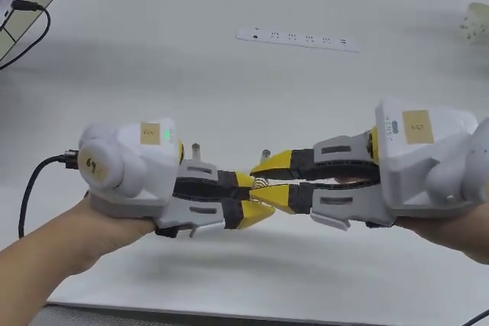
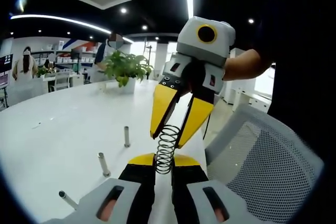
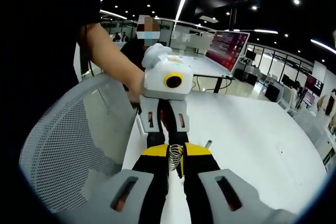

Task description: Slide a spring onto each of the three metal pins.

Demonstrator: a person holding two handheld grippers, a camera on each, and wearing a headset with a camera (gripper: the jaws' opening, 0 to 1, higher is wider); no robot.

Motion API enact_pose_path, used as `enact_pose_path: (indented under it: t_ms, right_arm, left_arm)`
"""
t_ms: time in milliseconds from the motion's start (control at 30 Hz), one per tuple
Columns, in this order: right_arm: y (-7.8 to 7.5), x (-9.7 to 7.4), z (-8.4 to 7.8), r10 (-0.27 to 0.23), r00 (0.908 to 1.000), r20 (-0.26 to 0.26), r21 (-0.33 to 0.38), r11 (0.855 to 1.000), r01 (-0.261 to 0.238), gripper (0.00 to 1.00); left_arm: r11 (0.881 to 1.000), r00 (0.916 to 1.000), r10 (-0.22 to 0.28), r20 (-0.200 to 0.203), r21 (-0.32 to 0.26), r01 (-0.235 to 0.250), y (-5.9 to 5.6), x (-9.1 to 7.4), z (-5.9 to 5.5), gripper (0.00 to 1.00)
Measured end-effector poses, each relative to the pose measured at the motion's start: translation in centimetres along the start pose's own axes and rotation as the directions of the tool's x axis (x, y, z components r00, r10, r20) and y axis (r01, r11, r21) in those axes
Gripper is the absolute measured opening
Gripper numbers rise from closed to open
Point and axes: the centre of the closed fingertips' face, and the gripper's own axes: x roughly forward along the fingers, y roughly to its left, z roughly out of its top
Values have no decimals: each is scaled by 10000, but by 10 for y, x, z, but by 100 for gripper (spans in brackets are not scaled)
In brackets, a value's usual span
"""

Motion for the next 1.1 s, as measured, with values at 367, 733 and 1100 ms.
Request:
enact_pose_path:
  t_ms: [367,733,1100]
  right_arm:
    - [-2,-1,2,-3,9999,-120,-140,9999,1,7]
    - [-2,-1,2,-5,9998,-177,-121,9999,3,7]
    - [-4,-3,5,-8,9997,-234,-238,9997,2,7]
  left_arm:
    - [9999,9999,109,45,86,-109,1,1,5,4]
    - [9998,9998,192,-2,61,-192,3,-1,3,8]
    - [9997,9997,223,-39,24,-223,1,0,3,15]
